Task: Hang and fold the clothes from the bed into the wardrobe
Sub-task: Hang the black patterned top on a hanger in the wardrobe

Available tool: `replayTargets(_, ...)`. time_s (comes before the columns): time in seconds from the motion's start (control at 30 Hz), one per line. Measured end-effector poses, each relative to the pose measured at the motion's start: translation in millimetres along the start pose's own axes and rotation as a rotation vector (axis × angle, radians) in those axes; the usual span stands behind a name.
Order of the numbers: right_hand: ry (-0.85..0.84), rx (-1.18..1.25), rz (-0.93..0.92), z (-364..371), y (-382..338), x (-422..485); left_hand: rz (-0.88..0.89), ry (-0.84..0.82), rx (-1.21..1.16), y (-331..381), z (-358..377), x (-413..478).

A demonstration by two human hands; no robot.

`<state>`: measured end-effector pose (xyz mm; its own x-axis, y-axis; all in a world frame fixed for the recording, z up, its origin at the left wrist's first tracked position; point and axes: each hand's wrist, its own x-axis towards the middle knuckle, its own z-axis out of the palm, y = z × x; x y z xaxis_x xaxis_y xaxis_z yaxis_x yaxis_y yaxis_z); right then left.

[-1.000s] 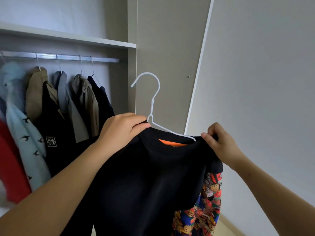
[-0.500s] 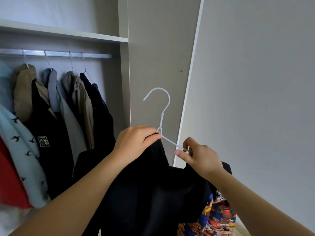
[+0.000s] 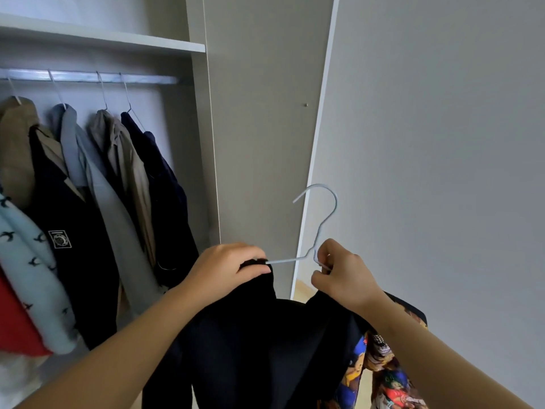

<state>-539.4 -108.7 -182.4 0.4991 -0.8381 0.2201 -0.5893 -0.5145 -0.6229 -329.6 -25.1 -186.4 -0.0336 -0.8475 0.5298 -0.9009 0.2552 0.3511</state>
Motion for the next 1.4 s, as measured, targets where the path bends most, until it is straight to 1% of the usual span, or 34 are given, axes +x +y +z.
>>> replayTargets(0.13,0.009,0.039,0.030,5,7,-6,0.057,-0.029,0.152,-8,3,-10)
replayTargets(0.2,0.046,0.103,0.071,3,13,-7,0.003,-0.069,0.202,-17,-1,-14)
replayTargets(0.27,0.076,0.142,0.108,1,19,-9,-0.094,-0.122,0.187,-28,-6,-18)
replayTargets(0.33,0.087,0.148,0.117,3,20,-10,-0.144,-0.168,0.165,-29,-5,-19)
replayTargets(0.4,0.077,0.153,0.104,11,17,-10,-0.140,-0.230,0.159,-17,2,-15)
replayTargets(0.5,0.039,0.142,0.052,20,11,-8,-0.077,-0.324,0.181,2,13,-11)
replayTargets(0.57,0.046,0.160,0.026,21,8,-5,-0.069,-0.300,0.200,4,14,-8)
replayTargets(0.63,0.064,0.189,-0.017,19,5,-3,-0.100,-0.227,0.186,1,10,-8)
replayTargets(0.67,0.057,0.161,-0.054,17,4,-2,-0.125,-0.175,0.177,-1,8,-8)
replayTargets(0.7,0.031,0.108,-0.091,12,5,-1,-0.152,-0.120,0.170,-3,5,-9)
replayTargets(0.77,-0.066,-0.082,-0.125,2,13,1,-0.200,-0.044,0.155,-10,-2,-8)
replayTargets(0.83,-0.144,-0.282,-0.099,-8,29,0,-0.228,-0.010,0.153,-18,-9,-9)
replayTargets(0.87,-0.157,-0.322,-0.070,-14,37,-2,-0.240,0.006,0.163,-22,-12,-10)
replayTargets(1.0,-0.126,-0.276,-0.017,-14,55,-7,-0.259,0.049,0.187,-30,-21,-15)
replayTargets(1.13,-0.099,-0.135,-0.038,7,50,-9,-0.213,-0.012,0.098,-18,-18,-5)
replayTargets(1.23,-0.068,-0.064,-0.039,18,46,-11,-0.304,0.000,-0.025,-16,-15,-4)
replayTargets(1.33,0.018,-0.073,0.054,22,50,-8,-0.348,0.065,-0.113,-19,-14,-4)
replayTargets(1.4,-0.017,-0.115,0.168,23,55,-5,-0.352,0.071,-0.149,-19,-17,-1)
